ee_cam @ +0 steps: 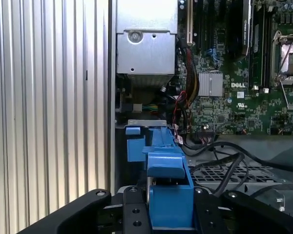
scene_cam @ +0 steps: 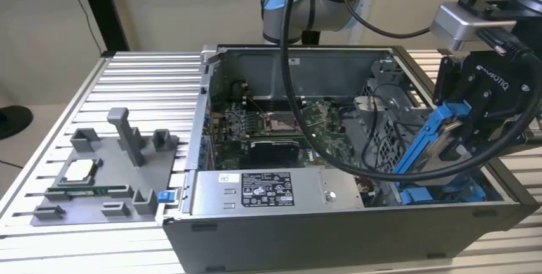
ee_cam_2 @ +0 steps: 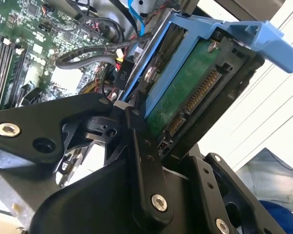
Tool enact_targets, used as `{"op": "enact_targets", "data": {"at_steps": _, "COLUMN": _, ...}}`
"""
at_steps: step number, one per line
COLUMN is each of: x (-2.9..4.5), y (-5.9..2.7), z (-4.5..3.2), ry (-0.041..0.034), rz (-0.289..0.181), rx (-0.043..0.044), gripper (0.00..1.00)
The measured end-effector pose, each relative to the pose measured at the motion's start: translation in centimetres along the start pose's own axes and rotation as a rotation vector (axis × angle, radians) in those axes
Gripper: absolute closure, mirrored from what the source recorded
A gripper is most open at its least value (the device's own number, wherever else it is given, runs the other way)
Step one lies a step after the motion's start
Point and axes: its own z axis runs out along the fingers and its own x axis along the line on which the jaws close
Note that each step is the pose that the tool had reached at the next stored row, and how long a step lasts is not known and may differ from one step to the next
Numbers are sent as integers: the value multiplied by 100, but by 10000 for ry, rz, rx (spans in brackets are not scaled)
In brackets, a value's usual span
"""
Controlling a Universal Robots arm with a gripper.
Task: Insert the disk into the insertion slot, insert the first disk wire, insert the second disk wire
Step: 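Insert the disk into the insertion slot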
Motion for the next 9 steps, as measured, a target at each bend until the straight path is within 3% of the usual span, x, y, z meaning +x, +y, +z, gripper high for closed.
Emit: {"op": "enact_targets", "data": {"at_steps": 9, "x": 1, "y": 0, "z": 6, "ry": -1, "rz": 0, "rx": 0, "gripper": 100}}
